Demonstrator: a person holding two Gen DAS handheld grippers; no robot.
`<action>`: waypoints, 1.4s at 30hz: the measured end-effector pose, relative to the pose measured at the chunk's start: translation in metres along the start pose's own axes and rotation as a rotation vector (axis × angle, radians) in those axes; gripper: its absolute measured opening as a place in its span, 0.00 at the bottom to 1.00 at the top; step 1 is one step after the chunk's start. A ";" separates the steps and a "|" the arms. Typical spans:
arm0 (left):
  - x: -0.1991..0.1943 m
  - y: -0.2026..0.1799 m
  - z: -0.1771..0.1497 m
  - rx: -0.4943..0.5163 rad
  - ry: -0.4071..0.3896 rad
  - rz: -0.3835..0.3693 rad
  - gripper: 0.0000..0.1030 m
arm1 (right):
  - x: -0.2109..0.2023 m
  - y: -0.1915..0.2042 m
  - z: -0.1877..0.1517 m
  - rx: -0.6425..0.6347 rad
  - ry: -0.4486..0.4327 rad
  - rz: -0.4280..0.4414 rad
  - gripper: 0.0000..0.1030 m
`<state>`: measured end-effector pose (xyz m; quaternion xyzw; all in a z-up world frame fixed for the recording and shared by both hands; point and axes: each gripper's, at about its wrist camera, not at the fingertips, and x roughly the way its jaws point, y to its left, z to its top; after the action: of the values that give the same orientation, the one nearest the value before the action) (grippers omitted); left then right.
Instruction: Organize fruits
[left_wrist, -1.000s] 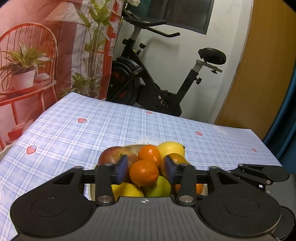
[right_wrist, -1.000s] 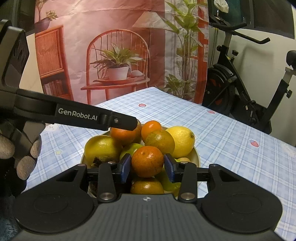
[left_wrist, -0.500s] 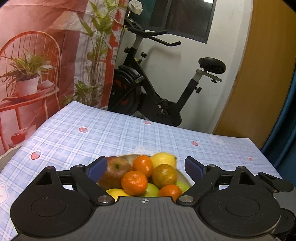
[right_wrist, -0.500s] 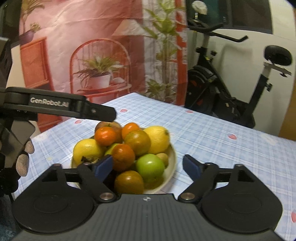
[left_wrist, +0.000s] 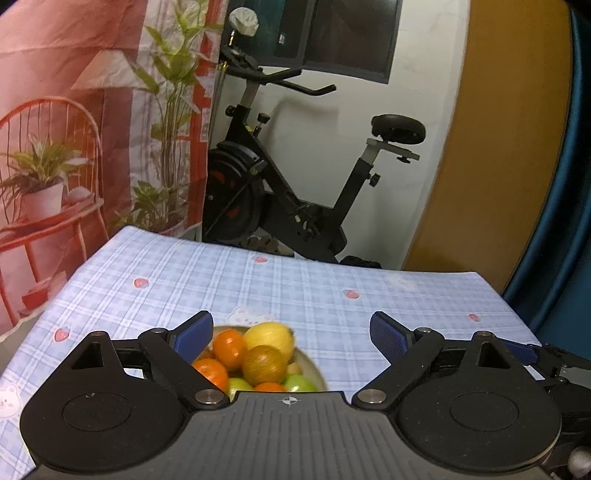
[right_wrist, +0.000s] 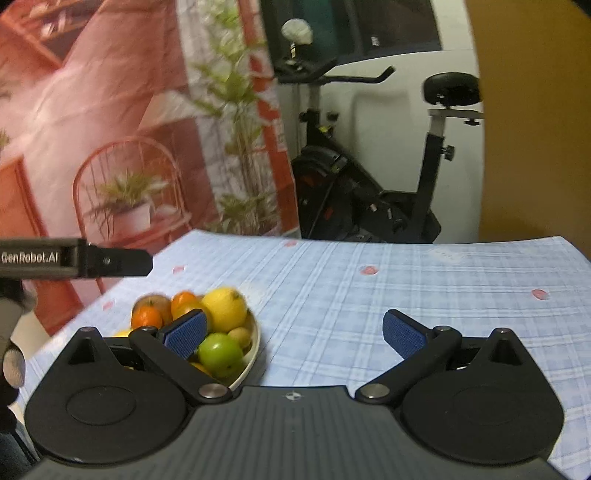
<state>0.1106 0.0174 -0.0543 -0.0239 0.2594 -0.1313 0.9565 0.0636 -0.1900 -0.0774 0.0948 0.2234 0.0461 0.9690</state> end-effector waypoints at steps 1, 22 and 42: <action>-0.002 -0.004 0.003 0.006 0.000 -0.001 0.91 | -0.005 -0.003 0.003 0.006 0.000 -0.007 1.00; -0.050 -0.058 0.015 0.110 -0.043 0.043 0.92 | -0.077 -0.031 0.045 0.048 -0.017 -0.153 1.00; -0.060 -0.062 0.017 0.105 -0.075 0.090 0.96 | -0.078 -0.026 0.048 0.031 -0.016 -0.131 1.00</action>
<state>0.0552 -0.0267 -0.0031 0.0331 0.2167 -0.1008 0.9704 0.0160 -0.2335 -0.0066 0.0952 0.2222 -0.0216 0.9701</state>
